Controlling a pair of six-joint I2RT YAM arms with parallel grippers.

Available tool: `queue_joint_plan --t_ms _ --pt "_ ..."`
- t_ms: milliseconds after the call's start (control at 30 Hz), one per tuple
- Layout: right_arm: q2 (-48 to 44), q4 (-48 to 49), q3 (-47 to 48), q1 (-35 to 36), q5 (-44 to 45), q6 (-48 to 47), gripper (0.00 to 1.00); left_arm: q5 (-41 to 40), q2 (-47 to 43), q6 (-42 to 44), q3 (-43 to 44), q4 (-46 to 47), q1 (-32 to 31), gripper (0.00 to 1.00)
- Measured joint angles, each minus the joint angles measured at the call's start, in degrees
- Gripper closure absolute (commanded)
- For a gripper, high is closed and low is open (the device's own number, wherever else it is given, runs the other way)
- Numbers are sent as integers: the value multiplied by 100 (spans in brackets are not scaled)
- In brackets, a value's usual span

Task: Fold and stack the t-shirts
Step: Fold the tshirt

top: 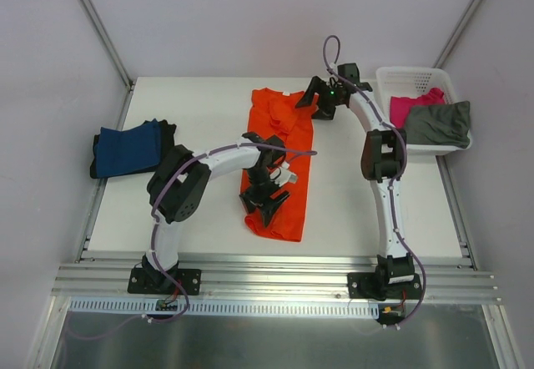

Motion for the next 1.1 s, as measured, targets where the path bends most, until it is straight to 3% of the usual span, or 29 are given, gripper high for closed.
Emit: queue_joint_plan --t_ms 233,400,533,800,1100 --pt "76 190 107 -269 24 66 9 -225 -127 72 -107 -46 -98 29" --pt "-146 201 -184 -452 101 -175 4 -671 -535 286 -107 -61 -96 19" --pt "-769 -42 -791 -549 374 -457 6 -1049 -706 520 214 -184 -98 14" --pt "-3563 -647 -3639 -400 1187 -1095 11 -1694 -1231 605 710 85 98 13" --pt "-6448 -535 -7134 732 1604 -1362 16 -1808 -2061 -195 -13 693 1576 33"
